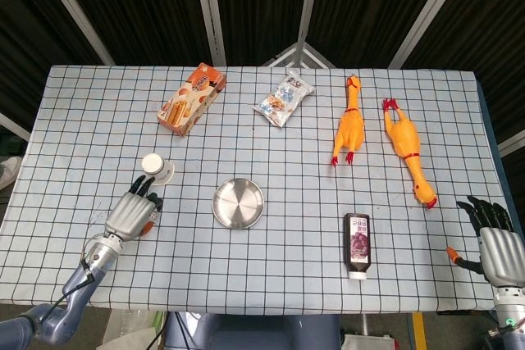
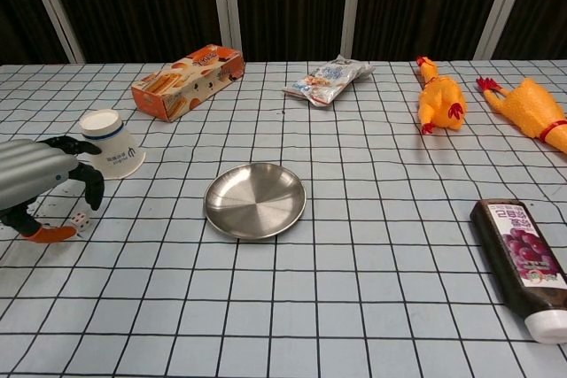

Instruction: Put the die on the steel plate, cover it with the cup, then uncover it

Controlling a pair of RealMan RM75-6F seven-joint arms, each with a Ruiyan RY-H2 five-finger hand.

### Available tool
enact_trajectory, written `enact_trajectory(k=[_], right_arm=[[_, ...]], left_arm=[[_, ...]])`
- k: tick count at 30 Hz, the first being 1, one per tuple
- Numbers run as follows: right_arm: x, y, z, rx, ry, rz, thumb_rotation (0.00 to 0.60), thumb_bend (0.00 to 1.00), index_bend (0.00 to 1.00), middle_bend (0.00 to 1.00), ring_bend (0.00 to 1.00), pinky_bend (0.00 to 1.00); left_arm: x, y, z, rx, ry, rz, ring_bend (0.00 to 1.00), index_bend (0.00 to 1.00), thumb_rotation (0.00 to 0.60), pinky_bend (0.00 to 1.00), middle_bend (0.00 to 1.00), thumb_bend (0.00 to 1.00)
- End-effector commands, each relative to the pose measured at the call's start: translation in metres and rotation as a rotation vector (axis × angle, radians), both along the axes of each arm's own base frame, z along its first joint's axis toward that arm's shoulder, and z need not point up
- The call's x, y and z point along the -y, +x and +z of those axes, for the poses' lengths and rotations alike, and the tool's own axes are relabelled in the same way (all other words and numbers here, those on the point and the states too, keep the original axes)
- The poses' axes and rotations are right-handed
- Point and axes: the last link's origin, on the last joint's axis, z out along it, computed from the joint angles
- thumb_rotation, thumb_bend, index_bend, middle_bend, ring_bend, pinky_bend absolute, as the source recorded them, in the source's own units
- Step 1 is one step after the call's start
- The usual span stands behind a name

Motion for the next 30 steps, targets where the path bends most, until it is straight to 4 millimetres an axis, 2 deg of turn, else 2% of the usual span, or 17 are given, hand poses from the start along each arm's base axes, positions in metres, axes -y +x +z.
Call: enact_trajectory(k=[1,20,30], right_arm=[[0.0001,0.0001,0.0,0.001,0.0,0.0,0.6,0.23,0.18,0.11,0.09,0.0],[-0.0001,-0.0007,-0.0024,0.007,0.013,-0.006,0.6,0.23,0.18,0.11,0.09,0.0],[0.0008,-0.0014,-0.0033,0.008,0.016,-0.012,0.6,0.23,0.18,0.11,0.09,0.0]], left_arm=[[-0.0002,0.0013,0.0,0.006,0.004,-0.005,0.07,0.46,0.6,0.01,0.31,0.43],[-0.002,-0.0023,-0.0009,-0.02,0.022,-0.016,0.07,0.51,0.6,0.01,0.29,0.42],[-0.0024,-0.0064,-0.0035,-0.034,0.018,-0.013,0.07,0.45,0.6,0.01,0.27,0.42]])
